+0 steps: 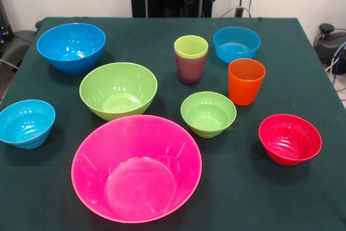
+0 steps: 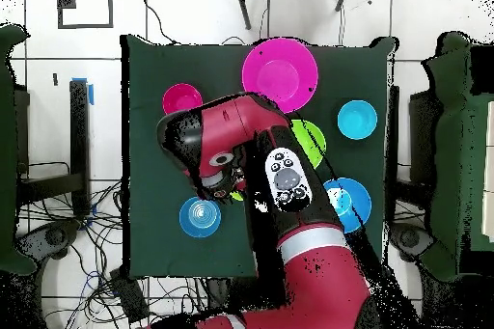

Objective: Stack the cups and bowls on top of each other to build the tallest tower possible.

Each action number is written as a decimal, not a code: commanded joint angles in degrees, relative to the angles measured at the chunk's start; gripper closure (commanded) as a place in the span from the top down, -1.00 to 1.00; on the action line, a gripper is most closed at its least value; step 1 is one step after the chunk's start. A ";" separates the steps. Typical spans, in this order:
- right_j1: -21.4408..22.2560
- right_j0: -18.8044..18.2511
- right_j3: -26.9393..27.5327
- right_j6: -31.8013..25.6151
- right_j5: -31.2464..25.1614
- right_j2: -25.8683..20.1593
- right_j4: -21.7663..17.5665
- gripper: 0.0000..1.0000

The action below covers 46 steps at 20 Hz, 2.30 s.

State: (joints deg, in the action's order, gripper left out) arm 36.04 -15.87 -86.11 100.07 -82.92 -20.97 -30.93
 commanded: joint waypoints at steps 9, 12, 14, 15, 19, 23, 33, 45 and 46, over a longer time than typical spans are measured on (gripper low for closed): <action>0.99 0.79 -6.93 -0.88 9.70 -3.24 1.88 1.00; 0.23 2.33 -8.85 2.85 12.69 -2.32 2.18 1.00; -0.87 3.23 -8.94 4.66 13.05 -1.58 2.53 1.00; -1.41 3.50 -9.07 5.31 13.68 -1.40 2.77 1.00; -2.59 4.28 -8.23 5.87 13.44 -0.59 3.67 1.00; -3.15 4.32 -7.60 5.17 11.78 0.20 4.45 1.00; -0.89 3.43 -11.04 5.42 14.07 1.47 5.98 1.00; 0.60 4.74 -15.04 8.45 19.44 2.61 6.17 1.00; 0.76 5.23 -15.48 9.29 19.97 2.86 6.31 1.00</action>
State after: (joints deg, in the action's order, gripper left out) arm 37.09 -12.05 -96.97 100.07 -70.69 -19.73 -25.49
